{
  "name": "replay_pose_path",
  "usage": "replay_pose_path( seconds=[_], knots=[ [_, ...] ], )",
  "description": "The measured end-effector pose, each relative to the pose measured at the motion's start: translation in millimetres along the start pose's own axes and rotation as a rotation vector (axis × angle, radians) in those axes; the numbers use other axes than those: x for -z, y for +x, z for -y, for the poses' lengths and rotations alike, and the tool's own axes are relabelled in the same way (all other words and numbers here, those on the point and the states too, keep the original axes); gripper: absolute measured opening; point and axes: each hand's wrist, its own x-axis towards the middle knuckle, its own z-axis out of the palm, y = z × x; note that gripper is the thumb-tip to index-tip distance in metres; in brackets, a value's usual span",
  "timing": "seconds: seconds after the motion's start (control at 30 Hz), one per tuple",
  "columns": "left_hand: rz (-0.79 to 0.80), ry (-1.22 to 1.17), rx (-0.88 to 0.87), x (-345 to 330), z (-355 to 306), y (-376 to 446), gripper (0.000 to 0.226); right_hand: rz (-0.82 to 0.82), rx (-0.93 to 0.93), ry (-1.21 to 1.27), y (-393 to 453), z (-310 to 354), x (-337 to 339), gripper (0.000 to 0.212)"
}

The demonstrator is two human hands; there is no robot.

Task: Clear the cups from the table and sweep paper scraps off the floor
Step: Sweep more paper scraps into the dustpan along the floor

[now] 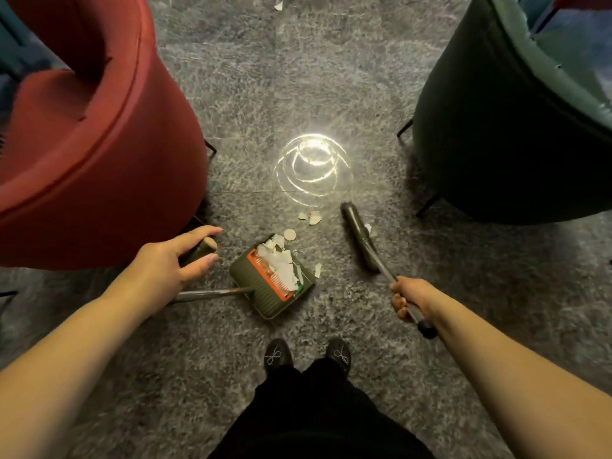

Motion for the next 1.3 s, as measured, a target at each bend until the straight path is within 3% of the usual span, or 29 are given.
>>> replay_pose_path(
  seconds=[0.1, 0.23, 0.5, 0.8, 1.03, 1.3],
  knots=[
    [0.003, -0.020, -0.023, 6, 9, 3, 0.056, 0.035, -0.016, -0.005, -3, -17, -24, 0.021],
    [0.005, -0.067, -0.023, 12, 23, 4, 0.053, 0.102, -0.002, 0.019, -15, -33, -57, 0.045],
    [0.045, -0.116, -0.008, 13, 41, 9, 0.054, 0.142, 0.069, -0.072, -44, -43, -97, 0.042],
    [0.027, -0.094, 0.017, 12, 45, 8, 0.054, 0.037, 0.194, 0.043, -59, -29, -81, 0.055],
    [0.011, -0.115, 0.060, 2, 35, 17, 0.053, -0.024, 0.182, 0.051, -32, 22, -48, 0.057],
    [-0.050, -0.131, 0.071, 2, 20, 32, 0.051, 0.035, 0.056, -0.049, 5, 39, -59, 0.039]
  ],
)
